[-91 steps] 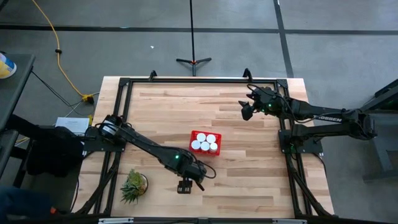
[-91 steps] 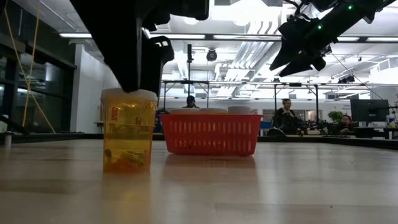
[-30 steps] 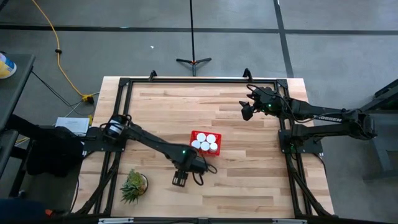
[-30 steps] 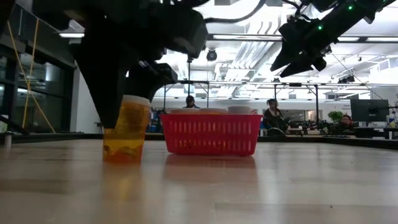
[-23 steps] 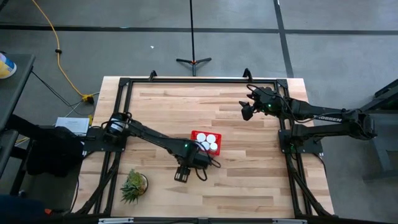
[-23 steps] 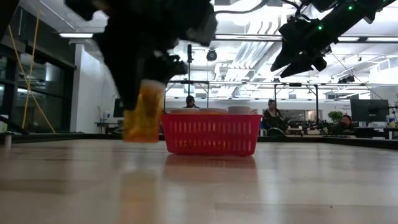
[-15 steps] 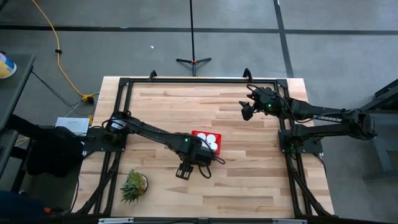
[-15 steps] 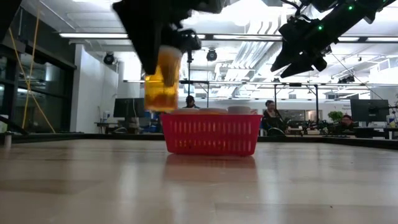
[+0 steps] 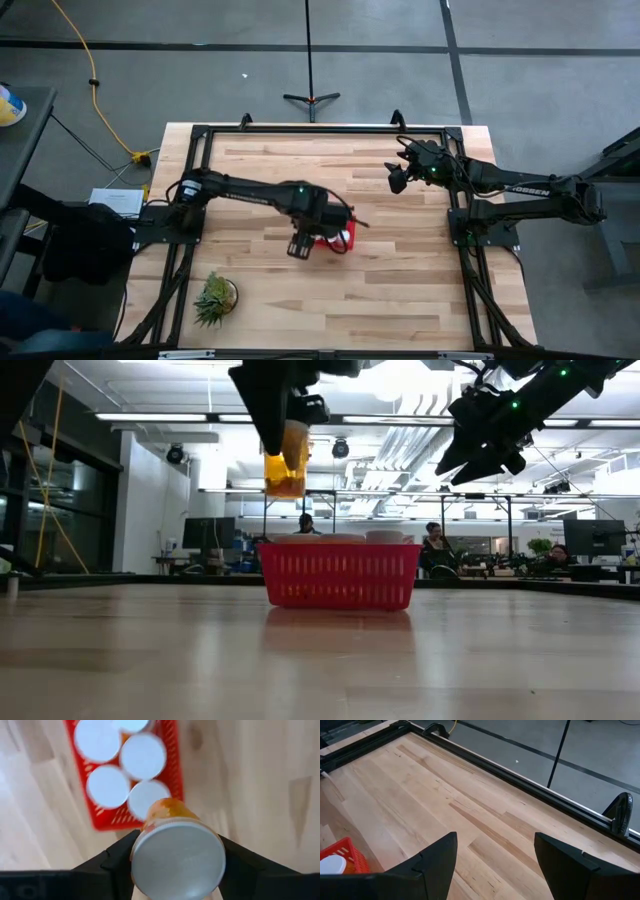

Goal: Pick and place pill bottles into a basket
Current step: Put the orange pill bottle into the red bin

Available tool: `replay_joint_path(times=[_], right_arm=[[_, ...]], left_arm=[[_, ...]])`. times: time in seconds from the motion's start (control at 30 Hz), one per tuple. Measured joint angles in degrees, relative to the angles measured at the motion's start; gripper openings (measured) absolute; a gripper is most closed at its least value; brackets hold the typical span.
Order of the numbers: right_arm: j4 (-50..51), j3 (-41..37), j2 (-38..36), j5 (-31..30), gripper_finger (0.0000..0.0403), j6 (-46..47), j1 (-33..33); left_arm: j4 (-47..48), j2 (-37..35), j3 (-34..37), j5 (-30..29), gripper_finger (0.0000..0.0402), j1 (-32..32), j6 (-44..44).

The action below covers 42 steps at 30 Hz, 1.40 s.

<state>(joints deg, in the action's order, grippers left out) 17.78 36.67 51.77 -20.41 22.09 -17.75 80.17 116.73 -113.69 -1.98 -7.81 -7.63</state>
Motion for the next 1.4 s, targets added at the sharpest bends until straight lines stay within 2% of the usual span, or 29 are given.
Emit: replay_joint_path(times=[0.07, 0.27, 0.43, 0.6, 0.83, 0.97, 1.13, 1.3, 1.4], right_arm=[[0.00, 0.00, 0.02, 0.00, 0.0256, 0.00, 0.01], [0.00, 0.00, 0.00, 0.00, 0.0256, 0.26, 0.01], [0.02, 0.00, 0.02, 0.00, 0.0256, 0.45, 0.01], [0.02, 0.00, 0.02, 0.00, 0.0256, 0.66, 0.01], [0.02, 0.00, 0.00, 0.00, 0.0256, 0.66, 0.00], [0.03, 0.00, 0.00, -0.02, 0.0256, 0.66, 0.00], [0.04, 0.00, 0.02, 0.00, 0.0256, 0.66, 0.01], [0.04, 0.00, 0.02, 0.00, 0.0256, 0.66, 0.00], [0.04, 0.00, 0.01, 0.00, 0.0256, 0.66, -0.01]], left_arm=[[1.33, 0.00, -0.09, -0.15, 0.0242, 1.08, -0.93], [1.94, 0.00, -0.09, -0.63, 0.0242, 3.94, -4.10], [1.97, 0.00, -0.07, -2.07, 0.0264, 6.16, -6.93], [1.78, 0.00, -0.07, -1.08, 0.0241, 8.00, -7.13], [-0.74, 0.00, -0.07, 0.01, 0.0242, 8.30, -7.65], [-1.18, 0.02, 1.70, -0.42, 0.0262, 8.30, -8.46], [-1.46, 0.09, 4.18, -1.14, 0.0241, 8.19, -8.52], [-3.86, 0.09, 6.34, -1.13, 0.0241, 8.17, -8.51], [-4.64, 0.08, 7.02, -1.13, 0.0254, 8.18, -8.57]])
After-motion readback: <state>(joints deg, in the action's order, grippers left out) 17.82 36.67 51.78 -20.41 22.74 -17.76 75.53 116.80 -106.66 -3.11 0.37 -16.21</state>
